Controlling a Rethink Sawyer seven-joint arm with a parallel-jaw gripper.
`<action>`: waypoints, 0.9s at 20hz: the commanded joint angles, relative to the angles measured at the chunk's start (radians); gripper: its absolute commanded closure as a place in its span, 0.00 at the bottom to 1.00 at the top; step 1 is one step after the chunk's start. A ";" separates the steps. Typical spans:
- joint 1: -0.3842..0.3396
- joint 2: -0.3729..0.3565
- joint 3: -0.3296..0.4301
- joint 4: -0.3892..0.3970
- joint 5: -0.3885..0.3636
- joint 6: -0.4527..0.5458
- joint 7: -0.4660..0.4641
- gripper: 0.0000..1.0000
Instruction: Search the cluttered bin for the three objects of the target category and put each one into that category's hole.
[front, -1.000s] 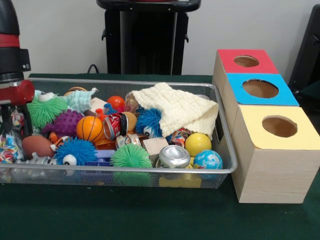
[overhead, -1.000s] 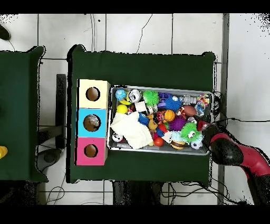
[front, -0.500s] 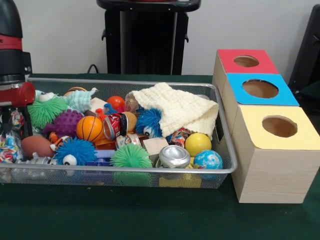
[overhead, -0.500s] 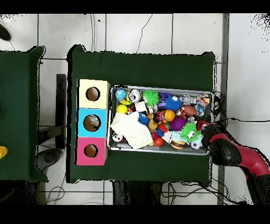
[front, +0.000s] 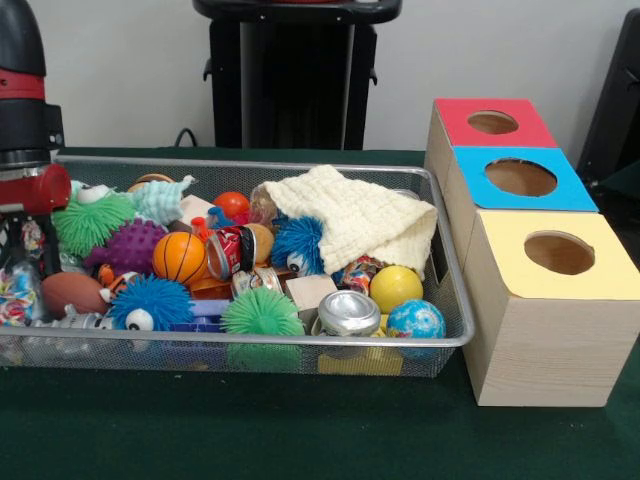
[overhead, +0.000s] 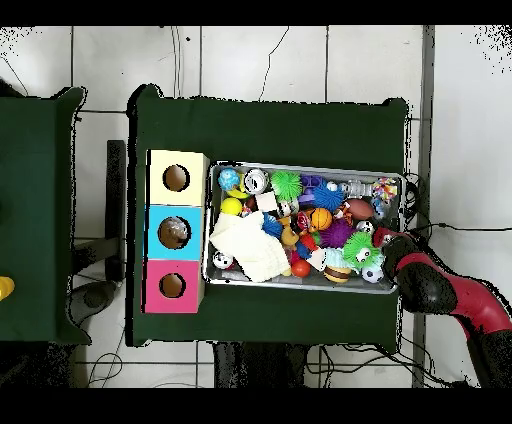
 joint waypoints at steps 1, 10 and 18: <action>0.042 0.066 -0.090 -0.002 -0.087 -0.018 -0.075 1.00; 0.060 0.052 -0.121 0.009 -0.088 -0.078 -0.016 1.00; 0.089 0.016 -0.146 0.030 -0.062 -0.084 -0.002 1.00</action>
